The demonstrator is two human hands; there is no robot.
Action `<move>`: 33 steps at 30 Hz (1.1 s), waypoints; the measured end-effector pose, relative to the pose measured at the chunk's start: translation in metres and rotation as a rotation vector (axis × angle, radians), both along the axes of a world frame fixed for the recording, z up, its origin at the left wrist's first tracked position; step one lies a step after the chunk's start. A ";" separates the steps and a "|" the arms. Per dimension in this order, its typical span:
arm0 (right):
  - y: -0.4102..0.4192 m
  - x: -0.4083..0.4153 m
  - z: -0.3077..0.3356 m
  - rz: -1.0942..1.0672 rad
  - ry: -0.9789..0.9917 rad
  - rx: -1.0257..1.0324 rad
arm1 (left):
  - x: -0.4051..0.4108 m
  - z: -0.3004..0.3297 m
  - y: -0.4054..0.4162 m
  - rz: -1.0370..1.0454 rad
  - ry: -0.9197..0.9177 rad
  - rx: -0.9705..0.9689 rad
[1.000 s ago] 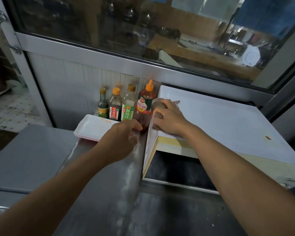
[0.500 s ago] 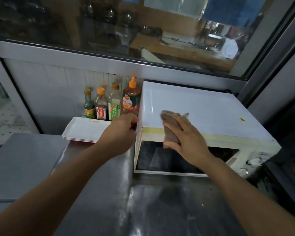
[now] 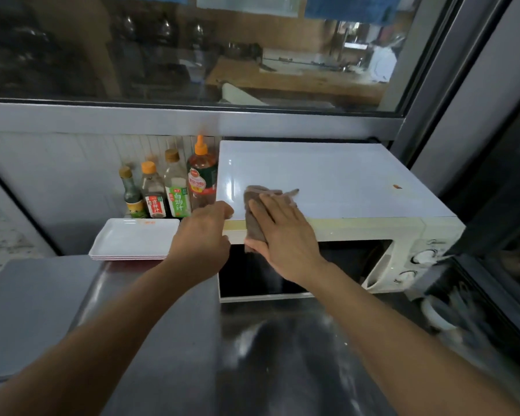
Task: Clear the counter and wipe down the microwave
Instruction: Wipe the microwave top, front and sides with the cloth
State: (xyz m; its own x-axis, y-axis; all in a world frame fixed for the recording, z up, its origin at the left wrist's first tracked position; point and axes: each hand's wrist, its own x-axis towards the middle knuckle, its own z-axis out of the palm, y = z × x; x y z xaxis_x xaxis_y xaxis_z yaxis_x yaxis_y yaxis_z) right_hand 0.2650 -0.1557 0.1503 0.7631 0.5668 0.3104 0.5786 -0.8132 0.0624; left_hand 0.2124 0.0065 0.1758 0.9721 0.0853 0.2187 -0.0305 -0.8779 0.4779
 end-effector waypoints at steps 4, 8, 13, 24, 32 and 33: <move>-0.053 0.009 0.003 0.059 -0.010 0.056 | 0.003 -0.002 -0.030 0.063 -0.074 0.135; -0.127 0.024 0.000 -0.019 -0.032 0.059 | 0.010 -0.006 -0.080 -0.020 -0.090 0.159; -0.208 0.041 -0.003 -0.080 -0.014 0.088 | 0.027 -0.008 -0.146 -0.135 -0.120 0.181; -0.327 0.061 -0.013 -0.127 0.001 0.419 | 0.056 -0.014 -0.242 -0.156 -0.199 0.153; -0.323 0.052 -0.050 -0.060 0.404 1.265 | 0.053 -0.020 -0.248 -0.116 -0.239 0.170; -0.318 0.048 -0.058 -0.104 0.359 1.267 | 0.052 -0.021 -0.249 -0.113 -0.246 0.174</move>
State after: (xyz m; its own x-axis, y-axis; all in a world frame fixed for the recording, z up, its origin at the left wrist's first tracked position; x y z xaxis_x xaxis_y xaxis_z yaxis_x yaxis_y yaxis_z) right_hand 0.3133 -0.4739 0.0920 0.9357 -0.0304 0.3514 0.3350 -0.2355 -0.9123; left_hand 0.2648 -0.2422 0.1552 0.8894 -0.0791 0.4503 -0.2283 -0.9302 0.2874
